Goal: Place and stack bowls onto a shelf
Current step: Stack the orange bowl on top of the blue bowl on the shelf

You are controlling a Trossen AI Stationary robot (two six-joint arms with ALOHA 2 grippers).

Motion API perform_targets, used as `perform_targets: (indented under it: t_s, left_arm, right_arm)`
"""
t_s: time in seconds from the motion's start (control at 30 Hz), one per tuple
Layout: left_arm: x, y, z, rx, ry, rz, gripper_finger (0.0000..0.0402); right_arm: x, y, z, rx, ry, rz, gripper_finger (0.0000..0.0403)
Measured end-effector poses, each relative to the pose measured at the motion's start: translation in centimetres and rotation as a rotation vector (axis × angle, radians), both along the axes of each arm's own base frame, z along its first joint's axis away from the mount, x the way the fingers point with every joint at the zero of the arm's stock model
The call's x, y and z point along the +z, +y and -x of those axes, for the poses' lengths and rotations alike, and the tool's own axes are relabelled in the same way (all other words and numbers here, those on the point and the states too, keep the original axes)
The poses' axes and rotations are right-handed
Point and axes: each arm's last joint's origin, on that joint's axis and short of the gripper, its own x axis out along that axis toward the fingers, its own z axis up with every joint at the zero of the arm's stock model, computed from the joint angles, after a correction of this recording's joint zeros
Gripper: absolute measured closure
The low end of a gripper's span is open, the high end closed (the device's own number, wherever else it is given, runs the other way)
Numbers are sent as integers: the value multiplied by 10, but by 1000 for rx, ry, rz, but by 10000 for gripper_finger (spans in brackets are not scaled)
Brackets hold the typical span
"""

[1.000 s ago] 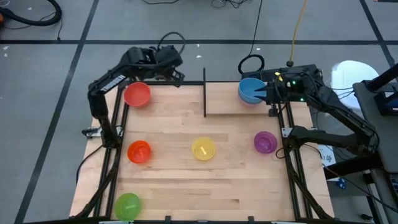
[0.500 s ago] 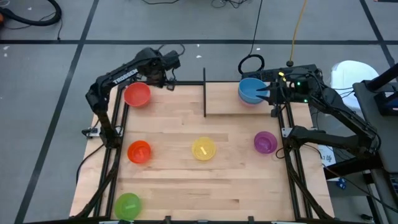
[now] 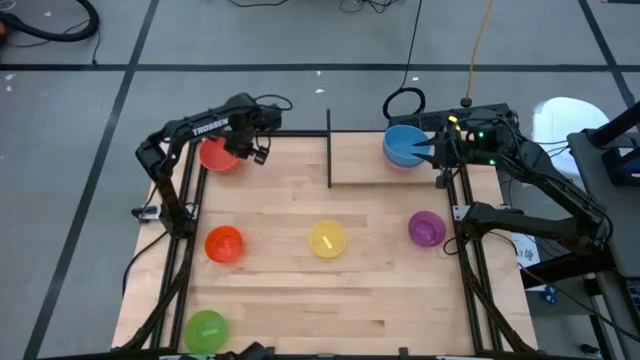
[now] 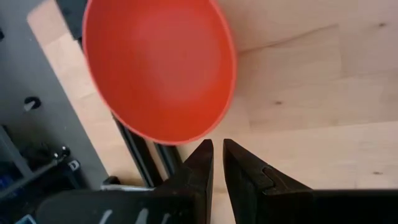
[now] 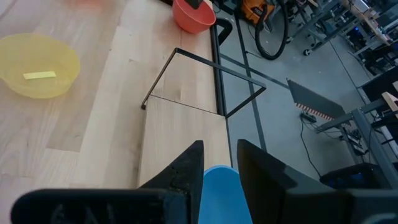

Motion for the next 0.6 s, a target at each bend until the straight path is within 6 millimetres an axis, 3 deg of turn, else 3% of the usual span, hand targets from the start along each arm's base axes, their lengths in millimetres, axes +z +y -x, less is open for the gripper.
perform_targets:
  t_s: [0.3,0.6]
  left_arm:
    - [-18,5,-5,-182,-59,10,360]
    - [-30,10,7,-98,-43,12,360]
  right_arm:
    - [0,0,0,0,0,0,314]
    - [0,0,0,0,0,0,314]
